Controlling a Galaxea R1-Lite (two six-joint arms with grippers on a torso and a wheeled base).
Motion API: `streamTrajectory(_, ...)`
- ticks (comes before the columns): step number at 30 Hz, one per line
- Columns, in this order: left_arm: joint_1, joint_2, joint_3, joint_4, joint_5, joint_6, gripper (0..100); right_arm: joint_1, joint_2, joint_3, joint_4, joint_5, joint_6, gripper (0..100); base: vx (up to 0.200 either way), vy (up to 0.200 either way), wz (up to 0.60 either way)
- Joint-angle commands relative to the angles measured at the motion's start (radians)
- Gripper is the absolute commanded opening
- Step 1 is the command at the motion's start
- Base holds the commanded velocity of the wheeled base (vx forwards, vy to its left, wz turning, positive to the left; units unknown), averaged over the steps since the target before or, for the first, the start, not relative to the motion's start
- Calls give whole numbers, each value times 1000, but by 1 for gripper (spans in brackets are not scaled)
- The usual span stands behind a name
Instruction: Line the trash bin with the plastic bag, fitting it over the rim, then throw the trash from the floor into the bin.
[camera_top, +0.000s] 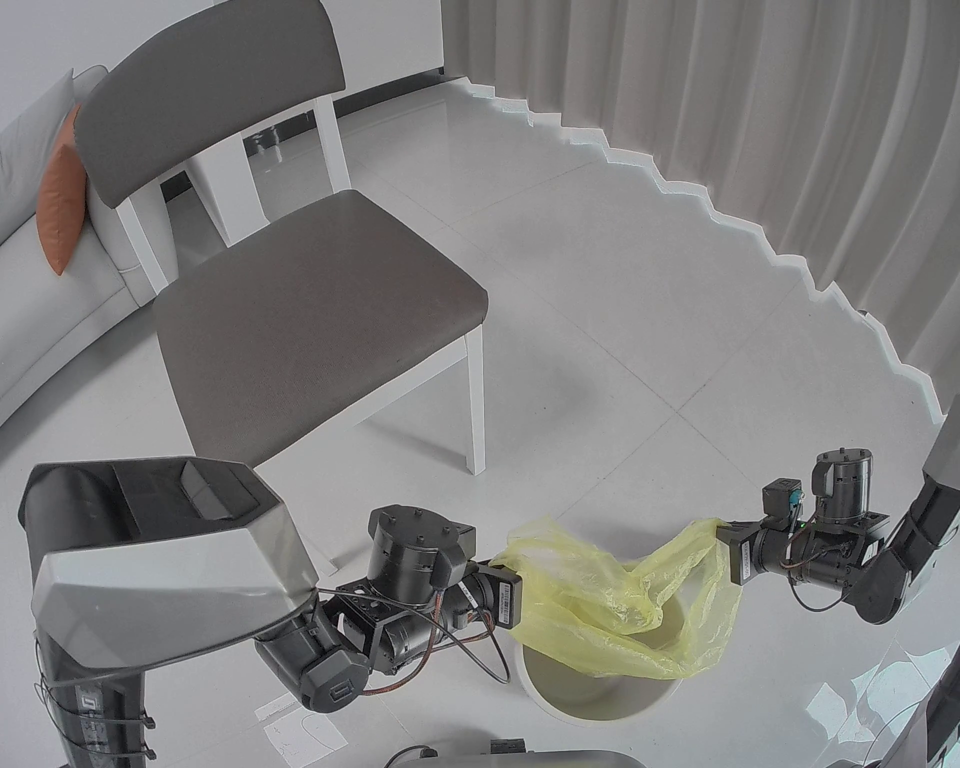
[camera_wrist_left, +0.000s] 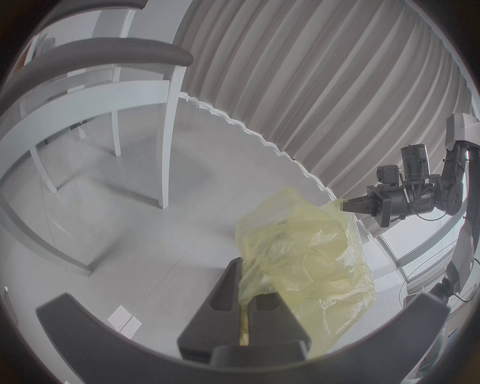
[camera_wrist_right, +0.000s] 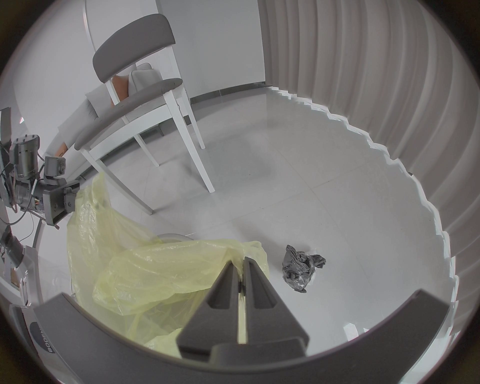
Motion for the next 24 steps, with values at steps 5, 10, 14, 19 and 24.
streamTrajectory(5, 29, 56, 4, 44, -28, -2, 0, 3, 182, 18, -71, 17, -9, 0, 0, 0, 0)
streamTrajectory(10, 38, 59, 36, 47, -34, -2, 0, 0, 234, 67, -135, 17, -13, 0, 0, 0, 0)
streamTrajectory(14, 32, 44, 128, 42, -66, -4, 0, -15, 331, 144, -267, 17, -36, 0, 0, 0, 0)
streamTrajectory(19, 13, -30, 235, 45, -80, -10, 0, -41, 386, 279, -456, 31, -98, 0, 0, 0, 0)
streamTrajectory(24, 1, -66, 289, 45, -95, -16, 0, -81, 428, 365, -545, 58, -147, 0, 0, 0, 0)
